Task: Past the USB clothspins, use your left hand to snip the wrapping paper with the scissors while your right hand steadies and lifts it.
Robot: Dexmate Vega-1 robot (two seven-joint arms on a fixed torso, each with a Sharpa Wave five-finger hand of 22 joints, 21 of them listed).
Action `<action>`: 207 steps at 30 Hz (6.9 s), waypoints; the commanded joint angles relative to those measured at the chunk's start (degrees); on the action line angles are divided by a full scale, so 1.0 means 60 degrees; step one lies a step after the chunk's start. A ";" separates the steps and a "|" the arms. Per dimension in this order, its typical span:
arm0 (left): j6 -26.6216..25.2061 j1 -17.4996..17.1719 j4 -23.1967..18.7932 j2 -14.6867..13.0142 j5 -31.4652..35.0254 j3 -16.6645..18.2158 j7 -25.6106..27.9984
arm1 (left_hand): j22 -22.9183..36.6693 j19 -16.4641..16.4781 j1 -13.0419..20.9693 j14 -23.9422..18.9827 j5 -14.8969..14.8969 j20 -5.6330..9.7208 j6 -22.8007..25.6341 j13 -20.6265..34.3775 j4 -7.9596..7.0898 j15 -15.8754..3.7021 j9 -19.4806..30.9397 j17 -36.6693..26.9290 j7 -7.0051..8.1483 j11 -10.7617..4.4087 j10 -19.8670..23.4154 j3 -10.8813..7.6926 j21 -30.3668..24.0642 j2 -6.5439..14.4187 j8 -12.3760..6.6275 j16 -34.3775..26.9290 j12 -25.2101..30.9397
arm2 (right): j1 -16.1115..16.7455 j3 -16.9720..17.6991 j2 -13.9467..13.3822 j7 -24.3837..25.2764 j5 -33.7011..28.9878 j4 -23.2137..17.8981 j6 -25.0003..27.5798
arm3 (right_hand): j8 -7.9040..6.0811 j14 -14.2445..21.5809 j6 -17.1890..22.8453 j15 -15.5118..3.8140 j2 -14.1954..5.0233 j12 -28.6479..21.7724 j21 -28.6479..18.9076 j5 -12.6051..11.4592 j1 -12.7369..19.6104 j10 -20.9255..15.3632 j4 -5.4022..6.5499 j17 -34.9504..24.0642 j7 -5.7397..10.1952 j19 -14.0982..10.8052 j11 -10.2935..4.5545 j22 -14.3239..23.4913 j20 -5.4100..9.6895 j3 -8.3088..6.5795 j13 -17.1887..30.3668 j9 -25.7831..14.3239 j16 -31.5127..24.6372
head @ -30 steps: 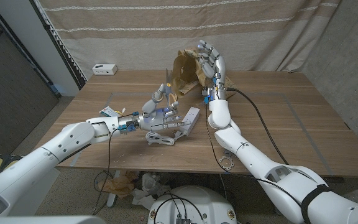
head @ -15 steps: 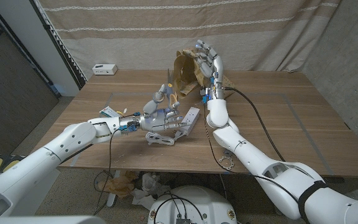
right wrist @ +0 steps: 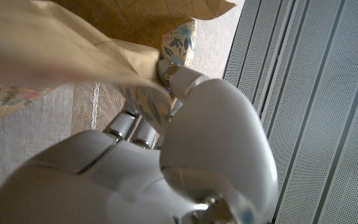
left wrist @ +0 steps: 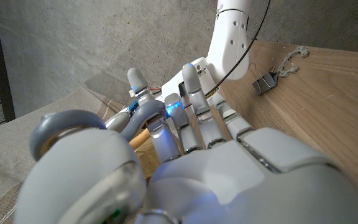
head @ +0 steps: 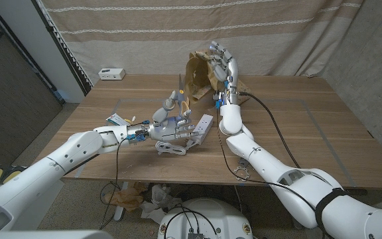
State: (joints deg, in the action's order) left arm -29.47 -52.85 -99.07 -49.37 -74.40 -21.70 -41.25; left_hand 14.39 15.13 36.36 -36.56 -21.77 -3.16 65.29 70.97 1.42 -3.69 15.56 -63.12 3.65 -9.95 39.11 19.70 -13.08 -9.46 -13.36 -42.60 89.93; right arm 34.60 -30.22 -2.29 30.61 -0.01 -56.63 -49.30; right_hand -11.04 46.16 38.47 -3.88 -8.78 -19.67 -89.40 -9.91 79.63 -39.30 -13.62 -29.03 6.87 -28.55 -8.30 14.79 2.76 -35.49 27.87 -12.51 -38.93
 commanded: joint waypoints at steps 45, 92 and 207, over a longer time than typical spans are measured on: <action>0.0087 0.0040 0.0183 0.0106 0.0060 -0.0049 -0.0209 | -0.0001 -0.0055 -0.0065 -0.0110 -0.0018 -0.0016 0.0027 0.0008 0.0039 -0.1266 0.0049 -0.0024 -0.0548 -0.0281 0.0081 0.0032 -0.0034 0.0035 -0.0035 -0.0043 0.0033 | 0.0351 0.0109 -0.0069 -0.0344 0.0435 -0.0648 0.0137 | -0.0049 0.1681 -0.0034 -0.1555 -0.0477 0.0461 -0.0036 -0.0030 0.0216 -0.0300 0.1219 -0.0338 -0.0022 0.0008 -0.0057 0.0083 0.1567 -0.0974 -0.0508 -0.0008 -0.1070; 0.0227 -0.0005 0.0468 0.0243 0.0061 -0.0021 -0.0457 | -0.0001 -0.0075 -0.0052 -0.0085 -0.0052 0.0002 0.0037 0.0009 0.0039 -0.1285 0.0055 -0.0057 -0.0497 -0.0279 0.0087 0.0018 -0.0033 0.0080 -0.0027 -0.0034 0.0030 | 0.0724 0.0210 -0.0104 -0.1290 0.1405 -0.1034 0.0026 | -0.0053 0.1795 -0.0032 -0.1551 -0.0487 0.0733 -0.0051 -0.0047 0.0177 -0.0547 0.1325 -0.0332 -0.0050 -0.0049 -0.0015 0.0114 0.1562 -0.0904 -0.0825 -0.0014 -0.1053; 0.0620 -0.0409 0.0343 0.0263 -0.0096 0.0542 -0.0033 | -0.0010 -0.0010 0.0098 -0.0046 -0.0163 0.0026 0.0026 0.0010 0.0058 -0.1357 0.0077 -0.0168 -0.0380 -0.0274 0.0071 -0.0058 -0.0067 0.0220 -0.0003 -0.0031 0.0021 | 0.1469 0.0183 -0.0621 -0.5926 0.5413 -0.2321 0.0731 | 0.0160 0.2583 -0.2450 -0.1529 -0.0161 0.1484 -0.0031 -0.0105 -0.0313 0.0300 0.1123 -0.0662 -0.0131 -0.0411 -0.0488 -0.0108 0.1487 -0.1059 -0.1556 -0.0032 -0.0986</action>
State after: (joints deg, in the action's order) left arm -26.61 -55.08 -96.43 -47.20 -75.61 -18.96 -41.72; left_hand 14.39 14.82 36.44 -36.75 -22.49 -3.05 65.29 70.93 1.66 -3.48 15.85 -64.08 3.65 -9.95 39.11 19.46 -13.35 -8.33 -13.19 -42.60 89.94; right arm 43.27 -29.30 -5.79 -4.26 32.24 -70.89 -45.19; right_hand -9.93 46.16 24.12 -3.88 -8.78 -10.80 -89.40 -10.18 79.62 -37.73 -13.15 -29.02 6.25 -30.47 -11.47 14.07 2.81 -35.03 18.60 -12.53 -38.92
